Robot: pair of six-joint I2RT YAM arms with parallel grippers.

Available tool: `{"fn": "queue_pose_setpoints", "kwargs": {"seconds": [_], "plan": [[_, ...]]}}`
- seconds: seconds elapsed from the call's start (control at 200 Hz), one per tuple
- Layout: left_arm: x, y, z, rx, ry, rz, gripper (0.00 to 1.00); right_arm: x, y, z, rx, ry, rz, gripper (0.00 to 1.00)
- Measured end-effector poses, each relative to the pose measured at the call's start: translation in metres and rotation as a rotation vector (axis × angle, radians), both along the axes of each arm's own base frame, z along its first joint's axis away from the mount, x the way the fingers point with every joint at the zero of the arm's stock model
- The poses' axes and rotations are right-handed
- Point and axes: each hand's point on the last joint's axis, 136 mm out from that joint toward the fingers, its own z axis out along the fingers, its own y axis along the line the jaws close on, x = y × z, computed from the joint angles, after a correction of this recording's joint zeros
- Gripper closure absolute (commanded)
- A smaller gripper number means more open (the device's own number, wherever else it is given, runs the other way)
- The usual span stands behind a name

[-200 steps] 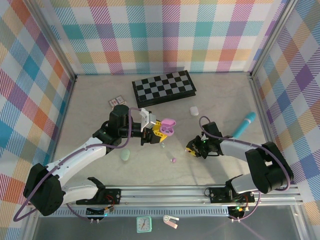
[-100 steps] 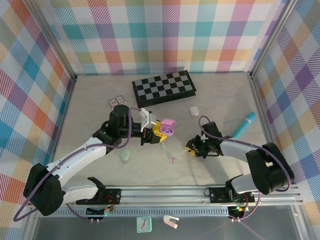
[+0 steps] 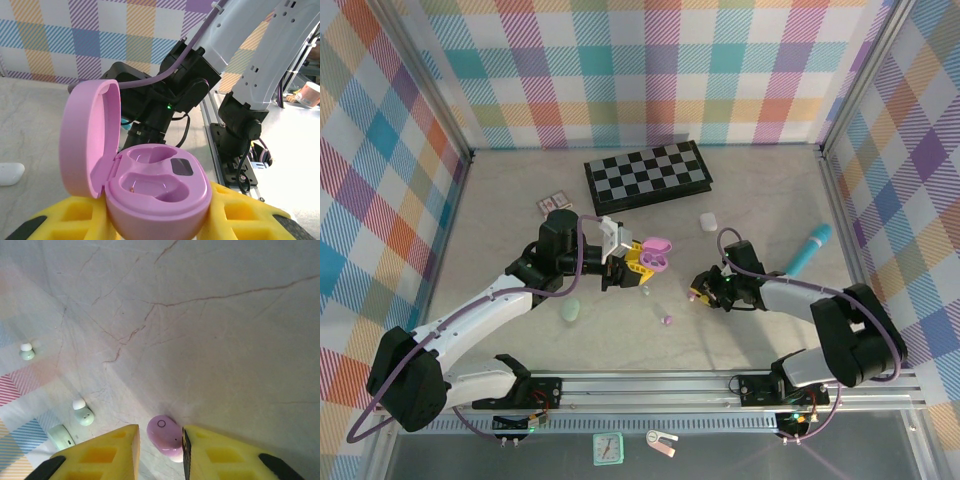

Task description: Insert wireless bluetooth earbuds into charging case

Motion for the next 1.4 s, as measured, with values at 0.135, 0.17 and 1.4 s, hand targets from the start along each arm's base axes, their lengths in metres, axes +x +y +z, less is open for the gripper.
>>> {"fn": "queue_pose_setpoints", "kwargs": {"seconds": [0.135,0.17,1.4], "plan": [[0.000,0.000,0.000,0.000,0.000,0.000,0.76,-0.001,0.000,-0.002,-0.003,0.004,0.007,0.70],[0.000,0.000,0.000,0.000,0.000,0.000,0.76,-0.001,0.000,-0.002,-0.002,0.004,0.011,0.70],[-0.002,0.000,-0.003,0.006,0.010,-0.012,0.76,-0.003,0.024,-0.006,0.020,0.007,0.158,0.82]]}}
